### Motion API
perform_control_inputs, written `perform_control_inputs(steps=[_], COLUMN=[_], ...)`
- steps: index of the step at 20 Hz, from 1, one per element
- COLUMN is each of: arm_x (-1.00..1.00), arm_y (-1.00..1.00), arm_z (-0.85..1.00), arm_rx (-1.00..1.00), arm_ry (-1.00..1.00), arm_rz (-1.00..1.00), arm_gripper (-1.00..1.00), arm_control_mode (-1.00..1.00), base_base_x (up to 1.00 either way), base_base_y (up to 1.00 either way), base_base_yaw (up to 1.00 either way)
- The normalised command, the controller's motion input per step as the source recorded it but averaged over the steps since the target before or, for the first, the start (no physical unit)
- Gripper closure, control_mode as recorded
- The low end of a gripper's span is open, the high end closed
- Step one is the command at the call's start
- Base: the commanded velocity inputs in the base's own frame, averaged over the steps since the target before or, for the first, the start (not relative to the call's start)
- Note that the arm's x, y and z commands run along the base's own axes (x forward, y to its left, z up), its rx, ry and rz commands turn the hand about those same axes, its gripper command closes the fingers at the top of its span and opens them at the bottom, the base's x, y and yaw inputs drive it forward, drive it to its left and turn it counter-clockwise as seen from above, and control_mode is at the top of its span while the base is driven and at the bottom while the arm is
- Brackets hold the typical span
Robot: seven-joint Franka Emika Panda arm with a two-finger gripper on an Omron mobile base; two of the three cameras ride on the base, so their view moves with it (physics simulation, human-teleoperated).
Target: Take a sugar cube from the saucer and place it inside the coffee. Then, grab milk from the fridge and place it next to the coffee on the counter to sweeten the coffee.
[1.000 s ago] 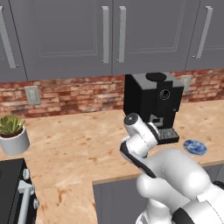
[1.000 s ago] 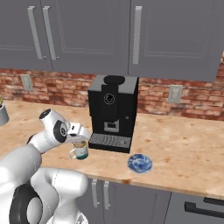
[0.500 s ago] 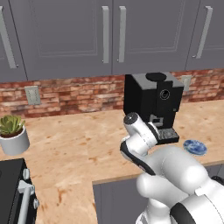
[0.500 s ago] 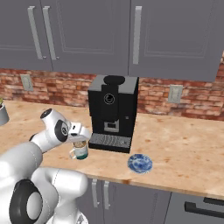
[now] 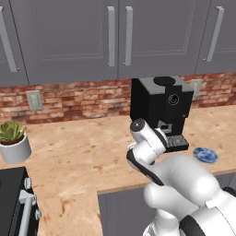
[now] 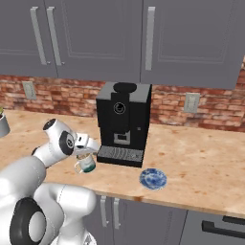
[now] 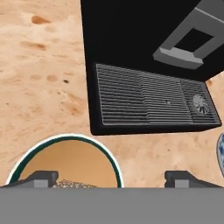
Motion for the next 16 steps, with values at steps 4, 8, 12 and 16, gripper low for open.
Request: perform_control_inputs(steps=[4, 8, 12, 16], arm_x=[0.0, 0.0, 0.01, 0.0], arm_y=[0.0, -0.11, -0.34, -0.13], arm_z=[0.09, 0.18, 0.17, 0.25], arm_rx=[0.0, 0.03, 0.13, 0.1], arm_ry=[-0.08, -0.06, 0.0, 0.0], arm_rz=[0.0, -0.01, -0.02, 0.0], arm_gripper=[-1.0, -1.0, -1.0, -1.0], arm_control_mode=[-1.0, -1.0, -1.0, -1.0], base_base_x=[0.0, 0.0, 0.0, 0.0], base_base_y=[0.0, 0.0, 0.0, 0.0], base_base_yaw=[0.0, 0.0, 0.0, 0.0])
